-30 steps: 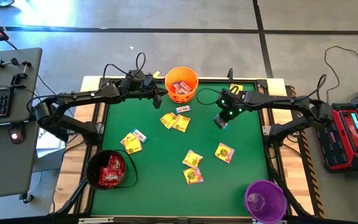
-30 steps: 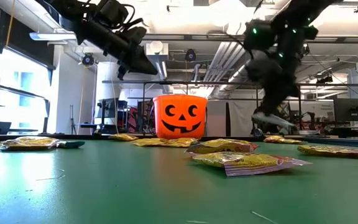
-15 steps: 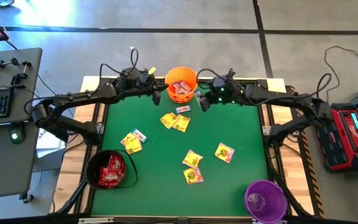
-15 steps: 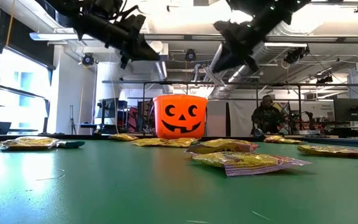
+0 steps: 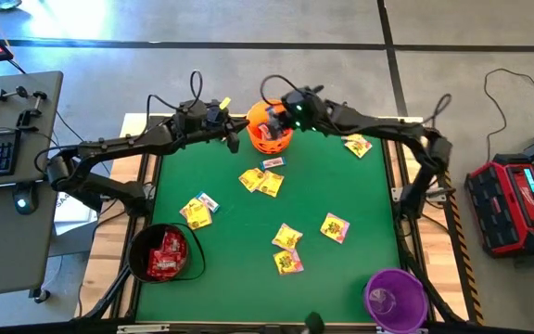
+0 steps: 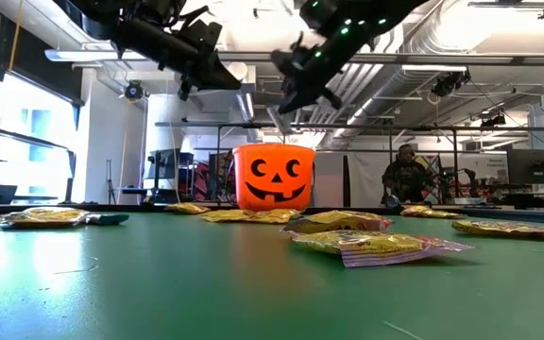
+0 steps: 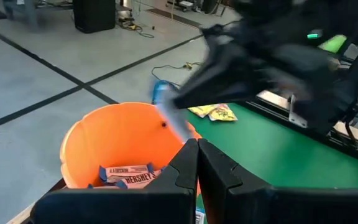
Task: Sort candy by brand, put in halloween buckets
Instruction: Put the white chocolate into the orange bucket
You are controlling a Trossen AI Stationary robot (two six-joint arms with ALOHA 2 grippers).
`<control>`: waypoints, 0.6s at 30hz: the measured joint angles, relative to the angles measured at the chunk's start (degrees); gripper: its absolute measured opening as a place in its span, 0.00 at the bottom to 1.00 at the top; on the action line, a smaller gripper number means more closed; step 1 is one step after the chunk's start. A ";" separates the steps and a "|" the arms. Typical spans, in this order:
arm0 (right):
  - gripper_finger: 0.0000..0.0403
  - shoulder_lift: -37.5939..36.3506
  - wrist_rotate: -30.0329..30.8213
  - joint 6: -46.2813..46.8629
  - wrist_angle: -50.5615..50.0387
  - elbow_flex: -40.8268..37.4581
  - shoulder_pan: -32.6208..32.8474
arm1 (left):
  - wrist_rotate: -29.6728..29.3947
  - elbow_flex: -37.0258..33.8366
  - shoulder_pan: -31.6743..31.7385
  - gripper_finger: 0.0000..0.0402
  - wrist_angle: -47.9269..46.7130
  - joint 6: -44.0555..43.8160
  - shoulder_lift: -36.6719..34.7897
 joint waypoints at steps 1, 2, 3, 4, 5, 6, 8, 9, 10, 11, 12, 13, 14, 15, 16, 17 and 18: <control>0.00 1.86 0.00 -0.56 -1.14 2.16 -0.60 | -0.28 0.00 0.00 0.00 -0.01 0.02 0.00; 0.00 3.78 -0.01 -1.02 -2.18 4.41 -1.16 | -0.62 0.00 0.00 0.00 -0.01 0.02 0.00; 0.00 5.69 0.02 -1.24 -3.26 6.51 -1.72 | -0.80 0.00 0.00 0.00 -0.01 0.04 -0.01; 0.00 7.49 0.00 -1.29 -4.19 8.48 -2.26 | -0.85 0.00 0.00 0.00 -0.03 0.04 0.00; 0.00 9.40 -0.04 -1.24 -5.19 10.43 -2.81 | -0.85 0.00 0.00 0.00 -0.03 0.04 -0.01; 0.00 11.11 -0.06 -1.04 -6.50 12.34 -3.29 | -0.86 0.00 0.00 0.00 -0.03 0.15 -0.02; 0.00 14.35 -0.11 0.26 -9.60 15.69 -4.15 | -0.92 0.00 0.00 0.00 -0.05 0.66 -0.02; 0.00 15.80 -0.29 0.60 -11.35 17.15 -4.53 | -0.98 0.00 0.00 0.00 -0.05 0.91 -0.02; 0.00 17.11 -0.83 0.87 -13.06 18.47 -4.88 | -0.98 0.00 0.00 0.00 -0.07 0.94 -0.04; 0.00 18.36 -1.58 1.29 -14.59 19.72 -5.23 | -0.98 0.00 0.00 0.00 -0.07 0.94 -0.06; 0.00 19.35 -2.40 1.71 -16.26 20.86 -5.55 | -0.98 0.00 -0.01 0.00 -0.07 0.96 -0.07; 0.00 20.27 -2.99 1.79 -17.62 21.72 -5.76 | -0.98 0.00 -0.02 0.00 -0.07 0.96 -0.07; 0.00 21.02 -3.64 1.88 -18.50 22.46 -5.99 | -0.98 0.00 -0.02 0.00 -0.09 0.96 -0.07; 0.00 21.65 -4.01 2.10 -18.97 23.01 -6.03 | -0.96 0.00 -0.02 0.00 -0.09 0.98 -0.07; 0.00 22.19 -4.00 2.34 -19.43 23.38 -6.03 | -0.96 0.00 -0.02 0.00 -0.09 1.01 -0.07; 0.00 22.58 -4.03 2.69 -19.73 23.59 -6.06 | -0.94 0.00 -0.02 0.00 -0.09 1.09 -0.07; 0.00 22.85 -4.08 3.00 -19.87 23.65 -6.06 | -0.94 0.00 -0.02 0.00 -0.11 1.24 -0.07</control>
